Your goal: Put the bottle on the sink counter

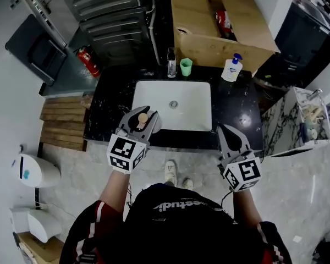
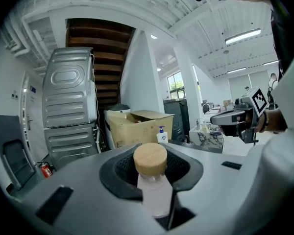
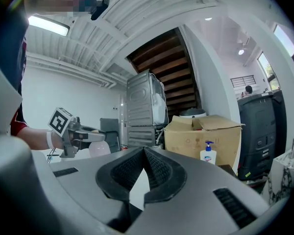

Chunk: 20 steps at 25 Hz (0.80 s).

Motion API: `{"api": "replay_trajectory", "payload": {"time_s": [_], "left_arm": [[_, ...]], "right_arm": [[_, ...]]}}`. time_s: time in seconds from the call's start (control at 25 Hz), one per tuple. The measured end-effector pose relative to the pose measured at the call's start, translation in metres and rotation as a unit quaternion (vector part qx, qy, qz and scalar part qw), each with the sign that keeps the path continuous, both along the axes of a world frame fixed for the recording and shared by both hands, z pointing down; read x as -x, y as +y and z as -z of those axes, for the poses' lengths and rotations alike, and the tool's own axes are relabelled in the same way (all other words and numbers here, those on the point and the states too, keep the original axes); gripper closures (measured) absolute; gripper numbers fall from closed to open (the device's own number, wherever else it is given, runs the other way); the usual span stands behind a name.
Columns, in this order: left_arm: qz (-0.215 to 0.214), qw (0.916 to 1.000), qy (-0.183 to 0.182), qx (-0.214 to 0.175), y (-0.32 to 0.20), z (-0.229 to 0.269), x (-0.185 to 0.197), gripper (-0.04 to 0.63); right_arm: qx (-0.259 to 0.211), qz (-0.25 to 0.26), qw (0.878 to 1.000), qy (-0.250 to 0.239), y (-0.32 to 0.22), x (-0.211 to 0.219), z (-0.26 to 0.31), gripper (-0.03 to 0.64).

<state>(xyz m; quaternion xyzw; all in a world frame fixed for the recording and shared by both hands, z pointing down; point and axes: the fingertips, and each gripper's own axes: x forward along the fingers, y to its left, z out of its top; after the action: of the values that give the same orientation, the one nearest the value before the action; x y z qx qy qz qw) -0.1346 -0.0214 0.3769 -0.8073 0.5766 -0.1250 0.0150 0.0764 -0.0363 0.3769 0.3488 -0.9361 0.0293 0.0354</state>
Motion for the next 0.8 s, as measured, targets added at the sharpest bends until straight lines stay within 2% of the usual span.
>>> {"api": "replay_trajectory", "payload": {"time_s": [0.28, 0.52, 0.8], "left_arm": [[-0.055, 0.9984, 0.008, -0.005, -0.063, -0.013, -0.026, 0.485], [-0.112, 0.9935, 0.013, -0.009, -0.122, -0.020, -0.044, 0.485], [-0.153, 0.9876, 0.029, -0.014, -0.171, -0.026, -0.047, 0.485]], "right_arm": [[0.009, -0.039, 0.999, 0.010, -0.043, -0.002, -0.014, 0.580], [0.009, -0.078, 0.997, 0.022, -0.083, 0.008, -0.016, 0.580], [0.016, -0.141, 0.990, 0.025, -0.120, 0.008, -0.021, 0.580]]}}
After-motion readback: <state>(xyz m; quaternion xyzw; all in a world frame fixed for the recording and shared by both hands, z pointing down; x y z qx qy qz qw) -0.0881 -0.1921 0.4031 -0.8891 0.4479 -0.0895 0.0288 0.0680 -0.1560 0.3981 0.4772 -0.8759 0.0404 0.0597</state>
